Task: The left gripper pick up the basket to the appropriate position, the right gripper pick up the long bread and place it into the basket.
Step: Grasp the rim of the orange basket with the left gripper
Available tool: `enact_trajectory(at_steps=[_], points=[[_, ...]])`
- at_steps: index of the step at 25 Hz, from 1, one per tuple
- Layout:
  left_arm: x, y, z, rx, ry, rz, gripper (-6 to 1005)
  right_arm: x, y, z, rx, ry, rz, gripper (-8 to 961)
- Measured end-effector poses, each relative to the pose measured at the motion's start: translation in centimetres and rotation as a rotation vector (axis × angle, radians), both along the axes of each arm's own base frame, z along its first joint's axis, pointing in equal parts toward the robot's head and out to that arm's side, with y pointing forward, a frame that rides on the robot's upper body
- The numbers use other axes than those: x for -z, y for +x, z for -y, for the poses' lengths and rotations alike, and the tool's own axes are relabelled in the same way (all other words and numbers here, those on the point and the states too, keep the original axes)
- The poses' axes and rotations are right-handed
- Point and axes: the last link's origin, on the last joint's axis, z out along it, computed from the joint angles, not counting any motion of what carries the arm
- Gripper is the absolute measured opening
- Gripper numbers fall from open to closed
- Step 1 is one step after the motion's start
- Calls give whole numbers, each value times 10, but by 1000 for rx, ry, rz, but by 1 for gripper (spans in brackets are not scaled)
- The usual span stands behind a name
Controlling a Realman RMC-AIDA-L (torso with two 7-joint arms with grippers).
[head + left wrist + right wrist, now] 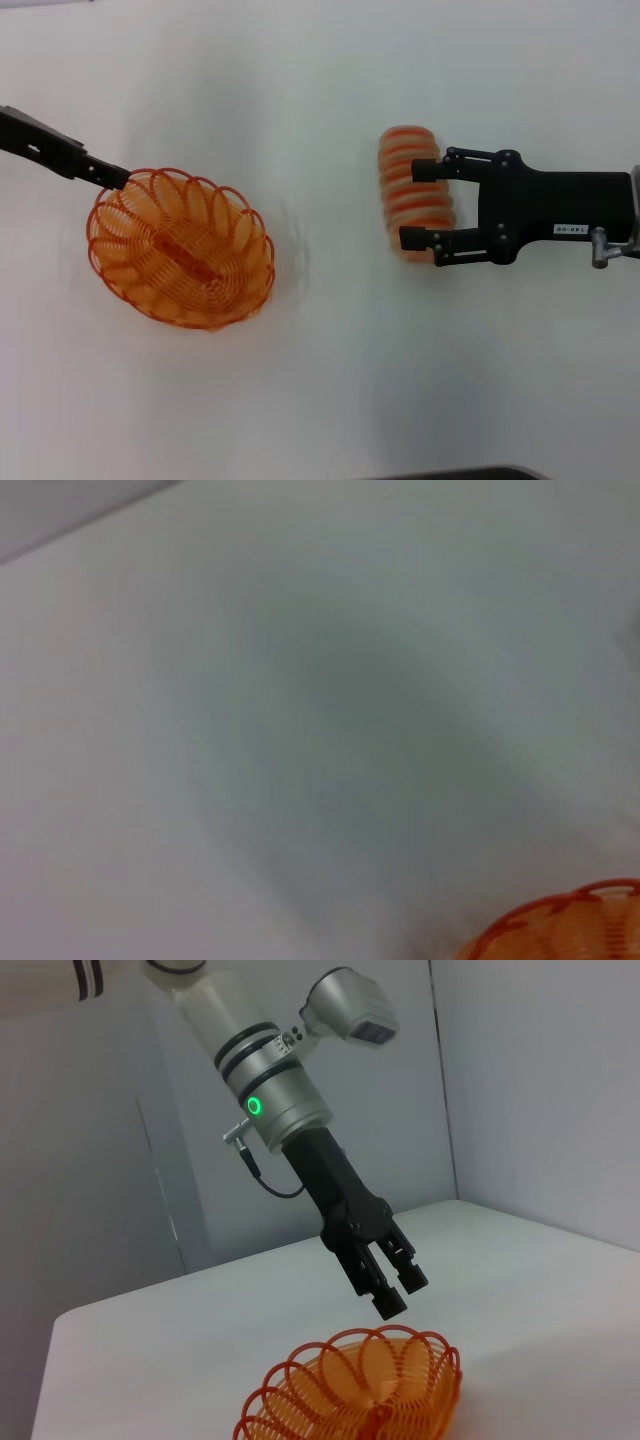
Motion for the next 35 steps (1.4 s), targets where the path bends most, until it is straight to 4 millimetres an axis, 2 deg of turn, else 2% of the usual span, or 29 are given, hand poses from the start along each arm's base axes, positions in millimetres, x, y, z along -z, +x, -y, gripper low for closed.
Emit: enact_trajectory(at_steps=[8,23,28,35], points=[[20,5,3,11,-43,-58,768,-1,1,1,3,0,3,899],[39,1,6,18,-55,-110,755,-1,0,0,-1,-1,2,899],[46,1,6,14,-61,-121,582,-1,0,0,-1,0,1,900],[41,2,2,-15,-21,-111,338,-1,0,-1,-1,1,0,900]])
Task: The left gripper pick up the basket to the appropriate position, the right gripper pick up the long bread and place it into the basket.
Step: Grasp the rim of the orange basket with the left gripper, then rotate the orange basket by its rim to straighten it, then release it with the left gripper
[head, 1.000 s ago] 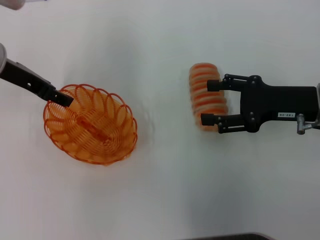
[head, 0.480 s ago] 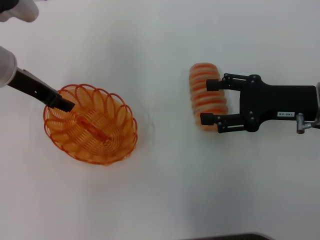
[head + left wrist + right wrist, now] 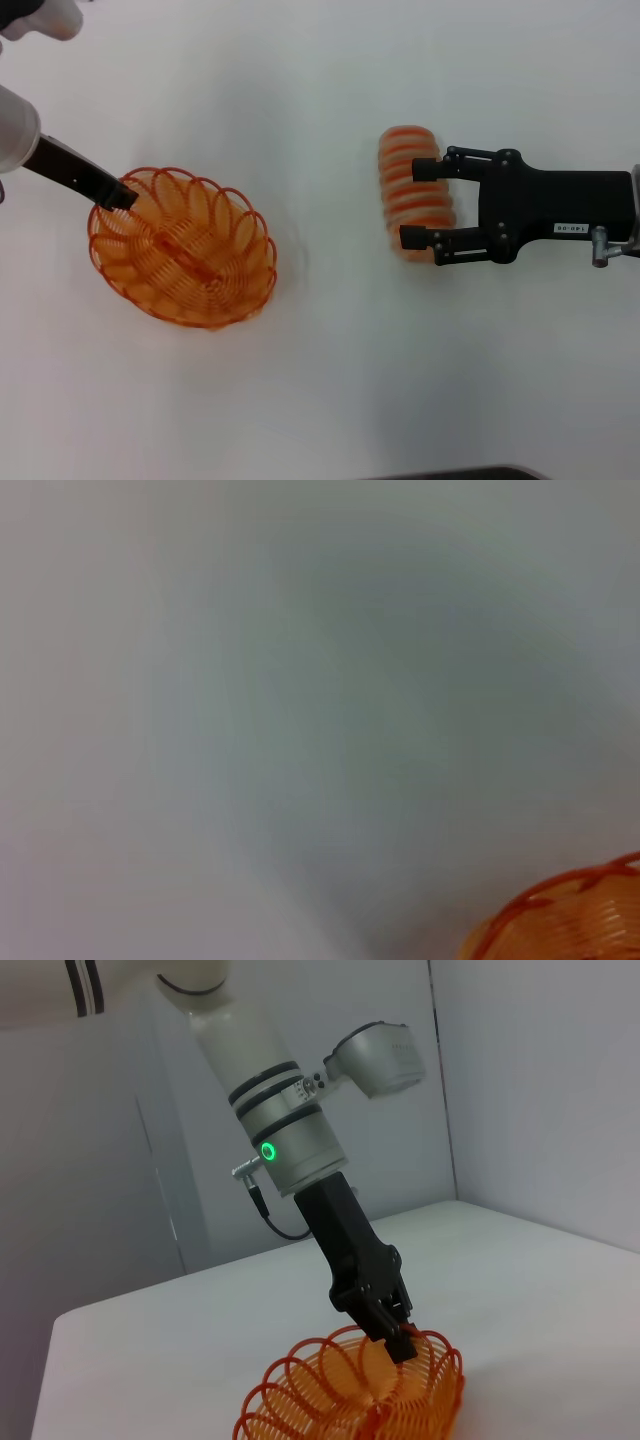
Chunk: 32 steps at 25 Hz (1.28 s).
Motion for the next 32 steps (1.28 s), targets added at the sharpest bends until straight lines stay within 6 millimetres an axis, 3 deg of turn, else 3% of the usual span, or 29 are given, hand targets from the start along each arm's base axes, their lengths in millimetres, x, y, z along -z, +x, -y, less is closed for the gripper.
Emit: enact_trajectory(at_steps=[5,18,25,32], points=[[-1,0,0,-21,11,3,140,-1,0,-1,2,7,-4,900],[-18,8,2,-233,110,90,105,-7,0,-6,26,61,-31,900],[-28,17,5,-382,152,226,81,-21,4,-16,111,190,-107,900],[-23,15,6,-481,238,395,75,-33,6,-24,168,284,-190,901]])
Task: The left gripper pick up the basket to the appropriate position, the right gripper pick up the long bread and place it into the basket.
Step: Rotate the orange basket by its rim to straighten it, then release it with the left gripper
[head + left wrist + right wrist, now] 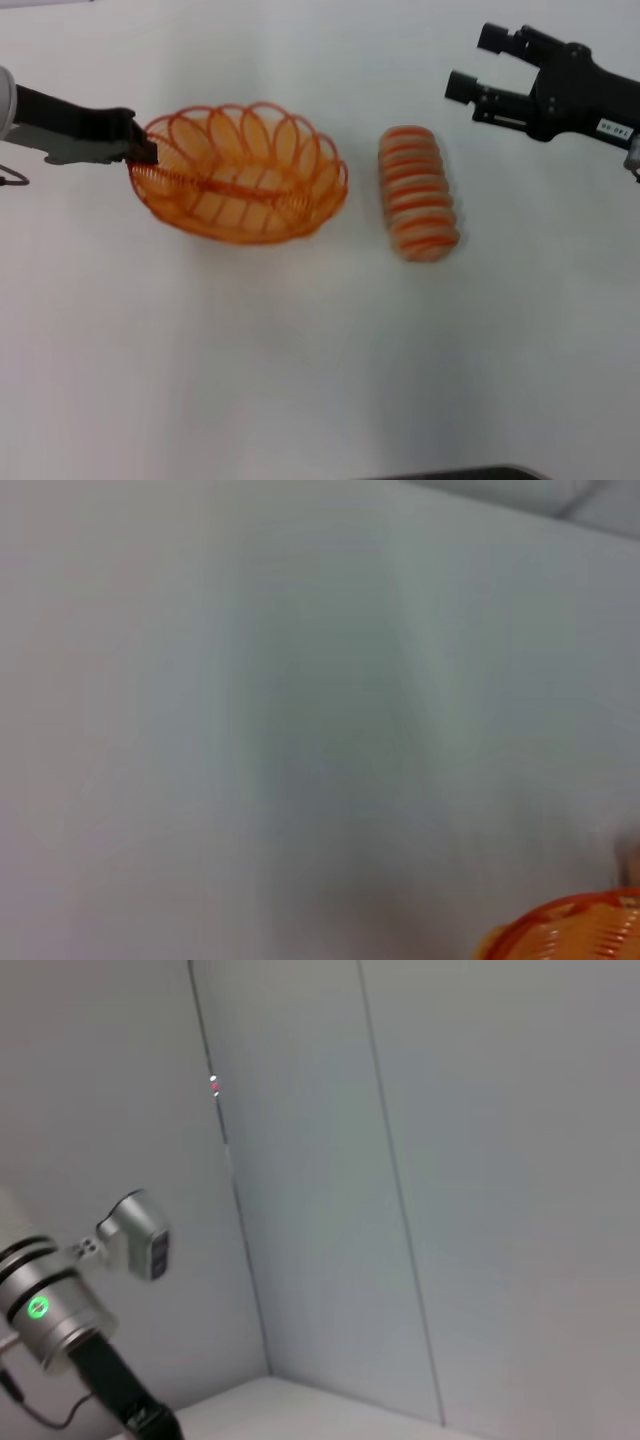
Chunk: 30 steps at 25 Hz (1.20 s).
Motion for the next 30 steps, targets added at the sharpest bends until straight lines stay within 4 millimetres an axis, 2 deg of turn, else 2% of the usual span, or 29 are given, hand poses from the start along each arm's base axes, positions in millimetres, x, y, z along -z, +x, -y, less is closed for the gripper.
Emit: enact_trajectory(at_steps=[9,17,30], points=[[11,-22,1,-74,109,27,76,2,5,-2,21,71,-18,901],[13,-37,2,-117,193,42,75,1,7,-1,49,104,-68,901],[19,-45,5,-147,209,54,76,8,7,-5,60,111,-63,901]])
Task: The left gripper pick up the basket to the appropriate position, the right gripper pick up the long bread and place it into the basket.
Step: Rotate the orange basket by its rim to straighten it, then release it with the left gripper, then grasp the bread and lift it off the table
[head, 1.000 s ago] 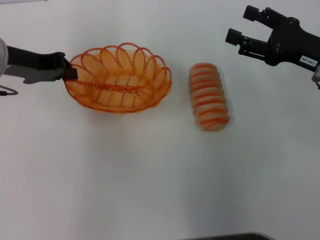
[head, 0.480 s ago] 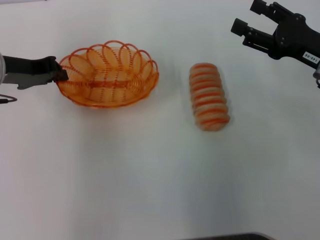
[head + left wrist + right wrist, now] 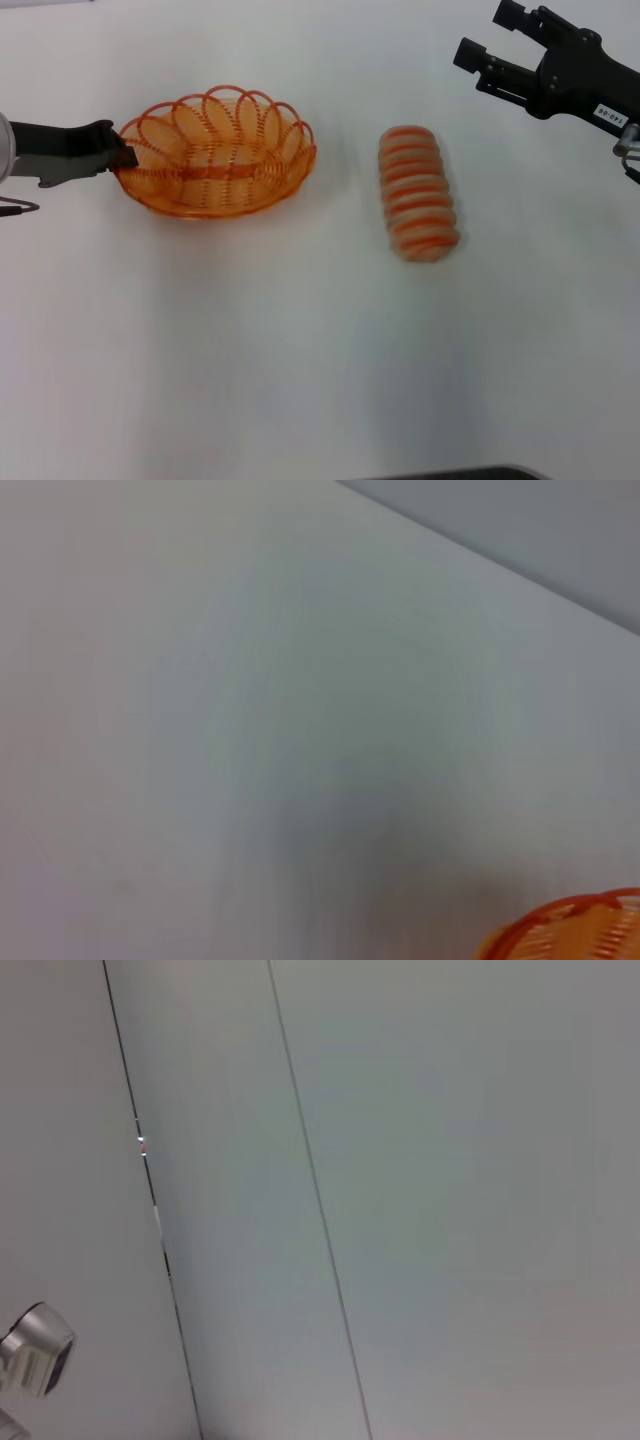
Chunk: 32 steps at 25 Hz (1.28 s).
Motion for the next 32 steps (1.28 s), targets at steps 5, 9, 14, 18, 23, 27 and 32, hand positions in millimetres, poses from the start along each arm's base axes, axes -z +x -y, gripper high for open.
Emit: enact_trajectory(at_steps=[5,9,14,18,23,27,32], points=[[-1,0,-1,-4,8,0,75,0,0,0,2,1,-1,902],[-1,0,-1,-3,5,0,75,1,0,0,1,-1,0,902],[-1,-1,0,-6,-1,2,108,1,-2,-1,-4,-2,0,902],[1,-2,1,-7,-7,7,198,1,-3,-3,-7,-4,2,902],[-3,-1,3,57,3,31,381,1,-3,-5,-3,-1,8,902],[-11,-1,4,131,41,76,546,3,-3,-8,13,0,1,902],[-26,-11,8,219,106,89,779,1,0,-12,52,11,-16,902]])
